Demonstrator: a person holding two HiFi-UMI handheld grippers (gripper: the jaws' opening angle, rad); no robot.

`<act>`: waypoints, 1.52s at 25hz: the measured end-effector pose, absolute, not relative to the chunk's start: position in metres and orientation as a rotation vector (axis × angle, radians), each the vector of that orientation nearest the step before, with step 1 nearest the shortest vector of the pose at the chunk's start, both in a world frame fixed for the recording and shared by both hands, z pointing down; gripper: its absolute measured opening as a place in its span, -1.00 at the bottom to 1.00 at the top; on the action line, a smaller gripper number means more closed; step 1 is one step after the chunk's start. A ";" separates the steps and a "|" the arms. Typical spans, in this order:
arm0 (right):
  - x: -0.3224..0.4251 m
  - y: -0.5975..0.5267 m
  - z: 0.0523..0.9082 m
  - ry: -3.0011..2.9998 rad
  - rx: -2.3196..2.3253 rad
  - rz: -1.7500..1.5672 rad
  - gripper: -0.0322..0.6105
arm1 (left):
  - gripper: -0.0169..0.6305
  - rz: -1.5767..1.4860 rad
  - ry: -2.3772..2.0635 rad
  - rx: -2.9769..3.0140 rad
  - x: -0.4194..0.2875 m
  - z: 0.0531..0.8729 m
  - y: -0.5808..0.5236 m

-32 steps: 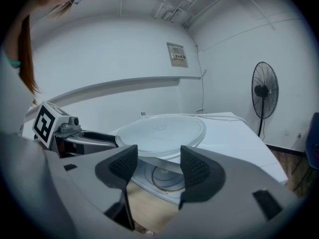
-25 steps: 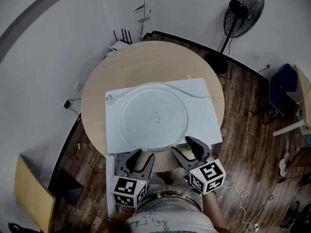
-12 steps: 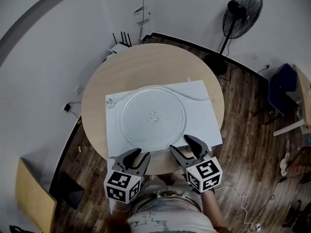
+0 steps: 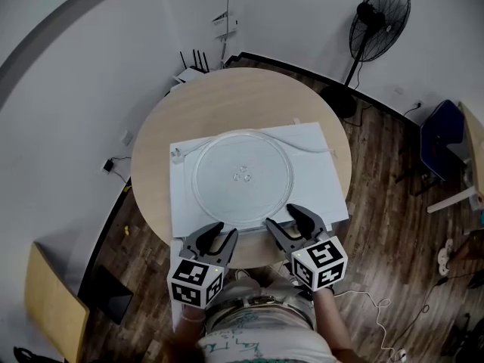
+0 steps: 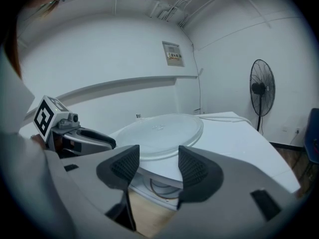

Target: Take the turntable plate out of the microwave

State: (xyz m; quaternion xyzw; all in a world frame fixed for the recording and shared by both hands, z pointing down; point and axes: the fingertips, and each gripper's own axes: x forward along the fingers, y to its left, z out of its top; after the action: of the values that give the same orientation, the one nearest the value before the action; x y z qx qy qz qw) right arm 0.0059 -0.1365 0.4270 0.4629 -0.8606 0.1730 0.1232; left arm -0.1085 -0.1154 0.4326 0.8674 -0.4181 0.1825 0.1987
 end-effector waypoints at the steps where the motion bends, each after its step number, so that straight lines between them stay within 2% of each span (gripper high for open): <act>1: 0.006 -0.136 0.425 -2.527 1.350 0.507 -0.17 | -0.53 0.503 -1.177 2.431 -0.110 0.432 -0.115; 14: 0.017 -0.124 0.410 -2.569 1.325 0.329 -0.19 | -0.54 0.400 -1.214 2.497 -0.118 0.413 -0.100; 26: 0.026 -0.116 0.409 -2.674 1.215 0.364 -0.32 | -0.72 0.365 -1.362 2.435 -0.111 0.418 -0.081; 38: 0.034 -0.104 0.406 -2.746 0.942 0.329 -0.34 | -0.82 0.222 -1.561 2.385 -0.080 0.399 -0.065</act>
State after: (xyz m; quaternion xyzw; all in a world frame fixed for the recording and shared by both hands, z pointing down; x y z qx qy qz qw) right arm 0.0345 -0.1043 0.4055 0.3203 -0.9343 0.1118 0.1097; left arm -0.0798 -0.0653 0.3991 0.8258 -0.5406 0.0769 0.1409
